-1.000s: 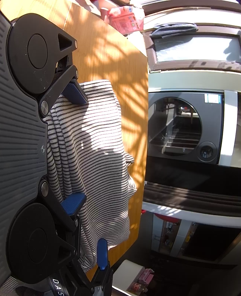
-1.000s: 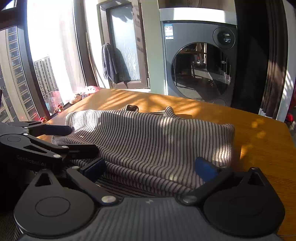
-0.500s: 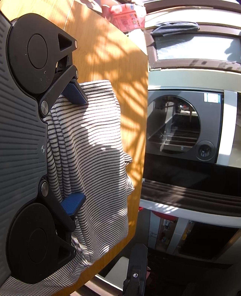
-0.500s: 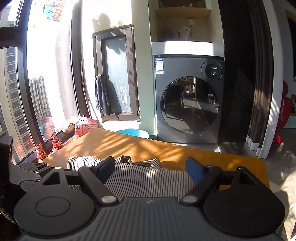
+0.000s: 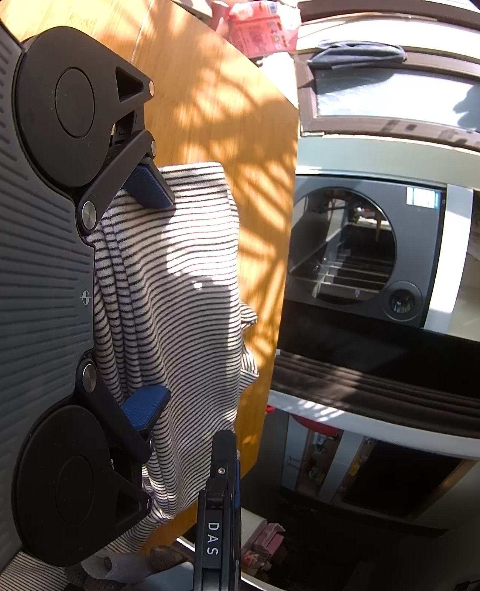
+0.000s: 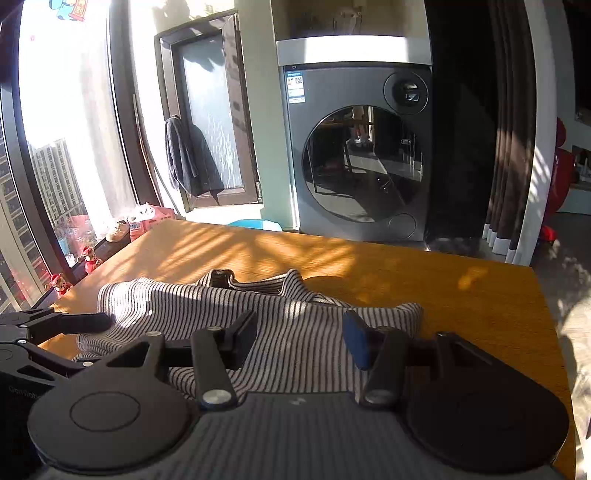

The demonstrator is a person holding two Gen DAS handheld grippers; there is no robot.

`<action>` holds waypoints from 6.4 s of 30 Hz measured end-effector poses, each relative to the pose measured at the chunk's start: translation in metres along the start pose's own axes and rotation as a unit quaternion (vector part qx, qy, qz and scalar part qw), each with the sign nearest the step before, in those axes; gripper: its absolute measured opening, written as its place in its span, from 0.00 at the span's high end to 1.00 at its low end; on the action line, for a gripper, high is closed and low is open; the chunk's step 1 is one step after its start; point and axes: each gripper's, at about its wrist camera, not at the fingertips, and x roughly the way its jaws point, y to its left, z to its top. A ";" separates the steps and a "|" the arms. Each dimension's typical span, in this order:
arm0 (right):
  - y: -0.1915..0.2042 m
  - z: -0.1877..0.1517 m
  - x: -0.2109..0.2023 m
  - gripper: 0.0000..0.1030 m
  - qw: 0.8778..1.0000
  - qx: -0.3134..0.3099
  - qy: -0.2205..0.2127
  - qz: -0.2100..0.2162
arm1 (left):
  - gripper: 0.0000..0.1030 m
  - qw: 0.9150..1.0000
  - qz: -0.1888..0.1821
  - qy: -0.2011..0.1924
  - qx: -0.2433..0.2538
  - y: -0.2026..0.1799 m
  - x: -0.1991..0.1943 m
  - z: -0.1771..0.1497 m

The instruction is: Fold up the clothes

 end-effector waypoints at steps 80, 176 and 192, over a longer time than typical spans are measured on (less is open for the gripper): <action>0.015 -0.079 -0.160 0.85 0.988 -0.051 0.060 0.136 | 0.40 0.991 -0.132 0.015 0.021 -0.011 -0.094 0.002; -0.045 -0.114 -0.163 0.56 0.985 0.103 0.061 0.124 | 0.51 0.977 -0.161 0.126 -0.059 0.010 -0.116 -0.070; -0.030 -0.058 -0.154 0.50 0.993 0.024 -0.007 0.118 | 0.17 0.961 -0.229 0.144 -0.047 -0.032 -0.114 -0.048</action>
